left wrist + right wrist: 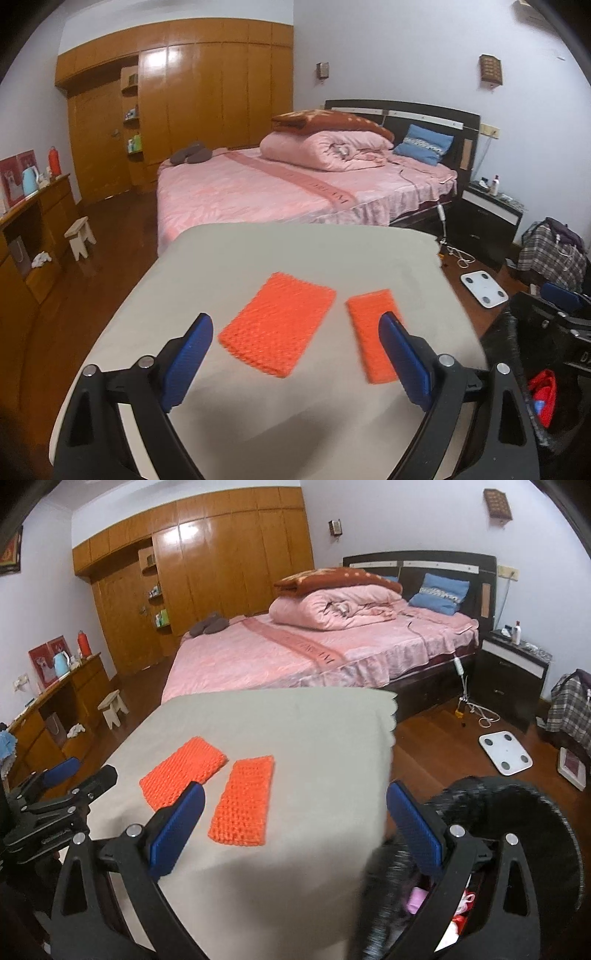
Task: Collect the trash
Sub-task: 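Move both open grippers back over the table toward the orange mesh pads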
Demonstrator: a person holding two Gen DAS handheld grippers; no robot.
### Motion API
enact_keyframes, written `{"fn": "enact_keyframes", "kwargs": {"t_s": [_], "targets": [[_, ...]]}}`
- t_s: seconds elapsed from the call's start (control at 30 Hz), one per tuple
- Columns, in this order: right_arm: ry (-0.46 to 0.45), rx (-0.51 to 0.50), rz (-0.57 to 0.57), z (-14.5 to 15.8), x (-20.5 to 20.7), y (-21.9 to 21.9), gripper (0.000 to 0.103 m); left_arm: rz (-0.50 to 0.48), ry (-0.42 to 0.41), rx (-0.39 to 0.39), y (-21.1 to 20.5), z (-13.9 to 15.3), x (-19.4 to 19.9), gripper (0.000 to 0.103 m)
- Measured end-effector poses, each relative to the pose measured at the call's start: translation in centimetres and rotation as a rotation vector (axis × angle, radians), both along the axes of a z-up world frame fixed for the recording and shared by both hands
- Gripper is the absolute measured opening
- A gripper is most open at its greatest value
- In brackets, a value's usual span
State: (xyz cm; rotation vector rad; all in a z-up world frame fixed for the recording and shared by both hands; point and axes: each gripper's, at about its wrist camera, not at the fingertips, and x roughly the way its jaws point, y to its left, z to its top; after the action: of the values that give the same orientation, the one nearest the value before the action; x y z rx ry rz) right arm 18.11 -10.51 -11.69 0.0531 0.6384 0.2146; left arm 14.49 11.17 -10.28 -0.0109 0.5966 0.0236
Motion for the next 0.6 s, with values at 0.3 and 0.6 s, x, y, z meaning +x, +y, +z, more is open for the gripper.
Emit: {"fn": "enact_keyframes", "kwargs": {"t_s": [0.3,0.6], "targets": [[0.065,-0.024,0.010,-3.7,2.7,3.3,0.096,0.038,0.036,0.002,3.1,-2.4,1.5,0.089],[0.144,-0.044,0.027,-7.5,5.3,5.7,0.096,0.050,0.068,0.005,4.8,-4.4,3.6,0.089]]}}
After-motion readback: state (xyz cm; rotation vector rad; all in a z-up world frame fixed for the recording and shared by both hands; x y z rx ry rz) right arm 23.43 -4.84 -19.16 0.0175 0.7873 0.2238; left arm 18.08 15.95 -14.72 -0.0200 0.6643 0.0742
